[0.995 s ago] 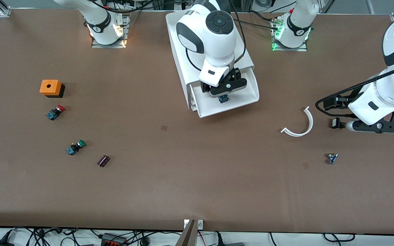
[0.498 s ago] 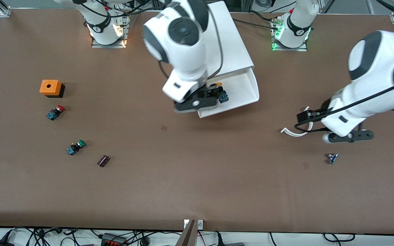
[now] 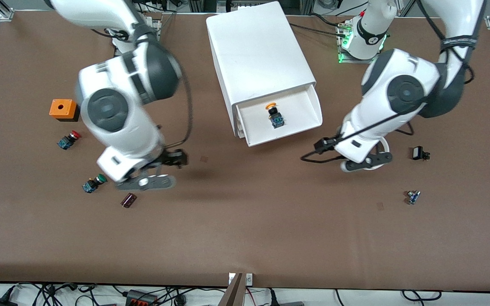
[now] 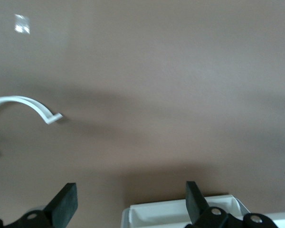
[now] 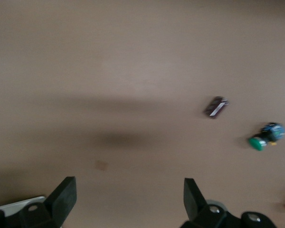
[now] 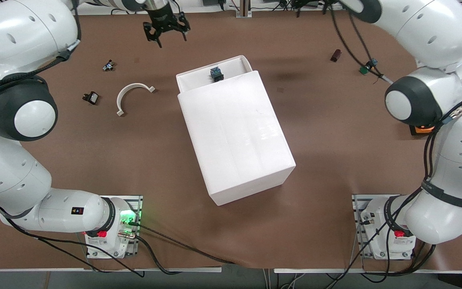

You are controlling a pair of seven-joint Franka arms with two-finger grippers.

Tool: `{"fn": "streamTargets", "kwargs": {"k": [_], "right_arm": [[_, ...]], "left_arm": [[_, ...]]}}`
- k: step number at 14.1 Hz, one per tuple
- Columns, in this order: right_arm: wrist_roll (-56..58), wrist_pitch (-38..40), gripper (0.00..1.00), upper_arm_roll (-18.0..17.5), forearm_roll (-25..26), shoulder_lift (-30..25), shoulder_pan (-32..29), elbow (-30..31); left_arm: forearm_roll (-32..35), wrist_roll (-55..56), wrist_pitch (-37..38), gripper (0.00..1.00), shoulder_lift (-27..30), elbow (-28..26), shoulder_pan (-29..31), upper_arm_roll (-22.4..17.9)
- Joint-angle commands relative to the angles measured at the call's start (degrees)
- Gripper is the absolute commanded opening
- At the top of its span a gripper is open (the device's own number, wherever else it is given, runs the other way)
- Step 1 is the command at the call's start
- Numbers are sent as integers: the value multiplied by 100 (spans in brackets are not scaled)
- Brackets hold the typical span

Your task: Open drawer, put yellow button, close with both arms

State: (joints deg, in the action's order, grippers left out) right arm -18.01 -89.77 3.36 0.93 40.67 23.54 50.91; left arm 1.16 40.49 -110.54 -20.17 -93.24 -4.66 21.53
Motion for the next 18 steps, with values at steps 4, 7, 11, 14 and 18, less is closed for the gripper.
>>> {"fn": "streamTargets", "kwargs": {"k": [4,7,11,14,18], "right_arm": [[446,486,100,-134,-451,-218,-1130,227],[894,610,100,-90,-673,-427,-1553,331],[992,-38,100,-90,-182,-1498,-1826,1805],[1290,-453,100,-99,-84,-2255,-2028,2555],[1888,-392,100,-142,-102,-2678,-2432,2687]], "left_arm": [[146,645,-433,100,-408,-63,-579,9],[279,898,-442,100,-497,-63,-737,9],[270,987,-355,100,-435,-229,-808,71],[270,1268,-345,100,-391,-440,-852,211],[270,1514,-276,100,-286,-607,-835,440]]}}
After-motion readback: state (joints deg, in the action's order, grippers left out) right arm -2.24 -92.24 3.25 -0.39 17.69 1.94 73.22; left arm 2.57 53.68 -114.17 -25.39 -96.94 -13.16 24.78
